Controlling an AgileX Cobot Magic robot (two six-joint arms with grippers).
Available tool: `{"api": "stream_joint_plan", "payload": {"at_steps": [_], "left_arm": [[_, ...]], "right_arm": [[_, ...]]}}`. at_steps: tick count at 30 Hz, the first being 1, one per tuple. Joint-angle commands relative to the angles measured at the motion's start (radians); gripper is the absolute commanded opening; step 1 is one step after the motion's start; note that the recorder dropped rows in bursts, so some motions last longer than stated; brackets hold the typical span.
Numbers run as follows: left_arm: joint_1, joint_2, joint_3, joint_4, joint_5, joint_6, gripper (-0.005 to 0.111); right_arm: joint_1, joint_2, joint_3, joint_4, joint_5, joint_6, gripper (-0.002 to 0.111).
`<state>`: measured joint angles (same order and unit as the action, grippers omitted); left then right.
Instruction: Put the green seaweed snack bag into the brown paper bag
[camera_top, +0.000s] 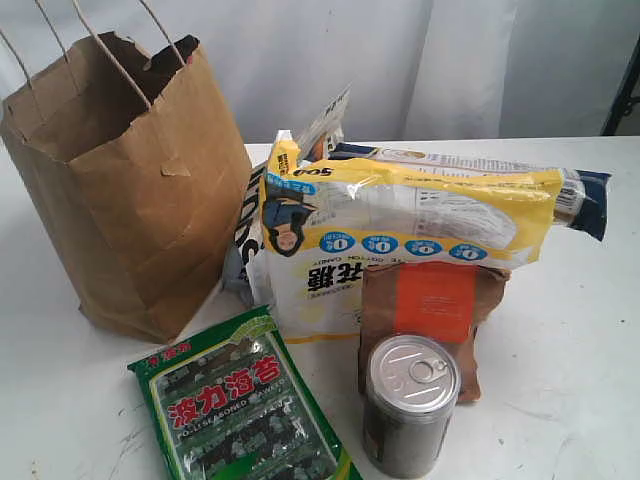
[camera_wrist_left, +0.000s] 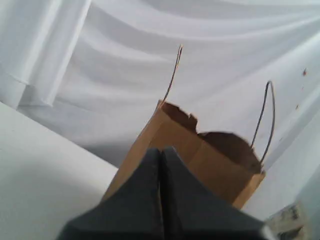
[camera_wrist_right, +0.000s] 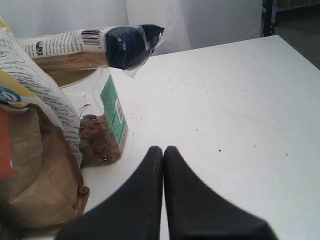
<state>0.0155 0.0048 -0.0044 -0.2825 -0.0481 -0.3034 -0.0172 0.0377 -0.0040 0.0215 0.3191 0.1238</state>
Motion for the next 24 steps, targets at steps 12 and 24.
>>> {"api": "stream_joint_plan", "payload": {"at_steps": [12,24], "left_arm": [[0.003,-0.005,0.004,-0.052,-0.106,-0.295,0.000],[0.003,0.263,-0.404,-0.059,0.490,-0.069,0.000]], "right_arm": [[-0.005,-0.002,0.004,0.002,-0.005,0.003,0.000],[-0.005,-0.002,0.004,0.002,-0.005,0.003,0.000]]}}
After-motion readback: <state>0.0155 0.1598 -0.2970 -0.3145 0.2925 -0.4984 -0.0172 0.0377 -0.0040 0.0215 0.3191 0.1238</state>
